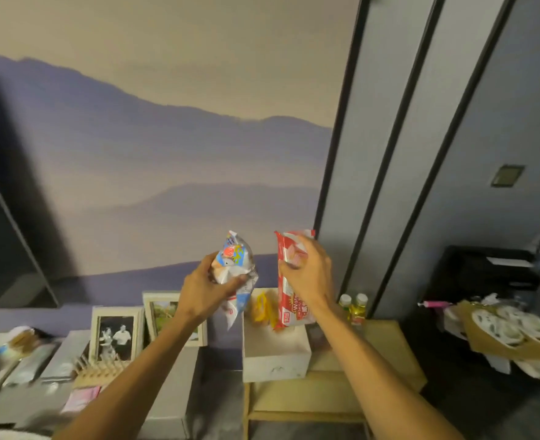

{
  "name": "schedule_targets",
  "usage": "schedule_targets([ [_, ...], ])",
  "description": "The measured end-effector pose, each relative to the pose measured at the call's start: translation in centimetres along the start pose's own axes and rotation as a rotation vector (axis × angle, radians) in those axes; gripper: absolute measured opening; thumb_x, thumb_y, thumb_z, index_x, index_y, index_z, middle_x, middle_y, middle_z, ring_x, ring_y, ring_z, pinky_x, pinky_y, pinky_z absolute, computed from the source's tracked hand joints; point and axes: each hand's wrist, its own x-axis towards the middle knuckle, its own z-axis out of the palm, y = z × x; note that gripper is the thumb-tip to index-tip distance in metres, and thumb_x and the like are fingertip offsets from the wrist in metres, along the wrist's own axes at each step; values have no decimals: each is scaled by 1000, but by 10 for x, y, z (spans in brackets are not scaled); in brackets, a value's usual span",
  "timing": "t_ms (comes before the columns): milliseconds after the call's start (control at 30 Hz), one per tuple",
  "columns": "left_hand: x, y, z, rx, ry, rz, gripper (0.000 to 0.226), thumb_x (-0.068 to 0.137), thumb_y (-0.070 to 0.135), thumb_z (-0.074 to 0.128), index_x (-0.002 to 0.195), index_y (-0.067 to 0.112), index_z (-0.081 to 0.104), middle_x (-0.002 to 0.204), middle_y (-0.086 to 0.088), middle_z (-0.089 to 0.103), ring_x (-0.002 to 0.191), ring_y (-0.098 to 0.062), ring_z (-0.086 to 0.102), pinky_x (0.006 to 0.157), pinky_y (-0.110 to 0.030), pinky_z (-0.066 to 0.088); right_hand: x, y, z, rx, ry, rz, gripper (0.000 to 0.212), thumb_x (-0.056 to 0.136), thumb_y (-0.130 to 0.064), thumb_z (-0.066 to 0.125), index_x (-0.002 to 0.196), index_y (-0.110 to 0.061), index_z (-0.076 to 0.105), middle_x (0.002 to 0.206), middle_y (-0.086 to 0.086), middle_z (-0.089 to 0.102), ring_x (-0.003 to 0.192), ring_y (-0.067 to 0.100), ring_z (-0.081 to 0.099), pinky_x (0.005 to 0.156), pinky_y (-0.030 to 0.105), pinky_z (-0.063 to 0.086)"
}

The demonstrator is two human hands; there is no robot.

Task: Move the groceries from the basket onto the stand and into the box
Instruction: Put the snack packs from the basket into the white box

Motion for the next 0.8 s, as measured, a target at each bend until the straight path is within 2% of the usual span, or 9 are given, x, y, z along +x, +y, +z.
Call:
schedule_targets([
  [100, 10, -5, 36, 2, -12, -41, 68, 74, 62, 86, 130, 34, 60, 110, 13, 75, 87, -1, 72, 61, -11, 55, 9, 30, -5, -3, -14, 26, 69, 86, -37, 86, 146, -42, 52, 142, -9, 61, 118, 16, 67, 85, 40, 66],
  [233, 38, -28, 75, 10, -52, -135, 67, 77, 59, 84, 130, 29, 58, 114, 7, 74, 87, -10, 74, 65, -22, 62, 25, 65, 11, -32, -11, 73, 68, 86, -43, 84, 146, -39, 53, 140, -8, 62, 118, 16, 67, 86, 41, 66],
  [367, 73, -64, 109, 0, -96, -197, 67, 74, 60, 86, 129, 33, 58, 110, 12, 74, 87, -6, 74, 70, -29, 65, 36, 98, 42, -69, -25, 178, 65, 86, -44, 84, 144, -39, 53, 137, -6, 63, 115, 17, 68, 84, 36, 64],
  [467, 92, -97, 137, -16, -145, -265, 71, 73, 61, 87, 131, 34, 57, 109, 12, 75, 85, -6, 76, 73, -36, 67, 41, 127, 69, -114, -64, 237, 66, 86, -47, 84, 144, -38, 52, 138, -5, 62, 119, 20, 67, 89, 38, 62],
  [567, 96, -129, 167, -20, -197, -356, 72, 80, 52, 86, 141, 30, 53, 111, 8, 74, 85, -7, 74, 70, -27, 64, 36, 164, 98, -160, -117, 328, 74, 88, -50, 83, 152, -29, 52, 145, -2, 60, 127, 22, 63, 96, 35, 56],
  [667, 90, -159, 197, 2, -239, -443, 70, 91, 45, 78, 150, 25, 45, 110, 5, 71, 90, -15, 70, 80, -30, 57, 24, 199, 126, -233, -186, 367, 75, 89, -56, 80, 153, -31, 50, 149, -3, 58, 131, 22, 61, 98, 32, 55],
  [733, 84, -177, 216, -26, -256, -496, 61, 96, 37, 74, 148, 24, 46, 106, 7, 70, 91, -15, 69, 85, -32, 56, 15, 219, 142, -256, -219, 407, 72, 89, -53, 81, 151, -30, 54, 147, -3, 59, 130, 20, 61, 93, 24, 51],
  [800, 79, -197, 234, -74, -256, -541, 52, 96, 33, 72, 143, 29, 48, 102, 14, 72, 89, -8, 71, 80, -28, 58, 9, 239, 158, -261, -243, 423, 70, 87, -48, 84, 149, -31, 57, 145, -2, 61, 129, 21, 63, 95, 26, 53],
])
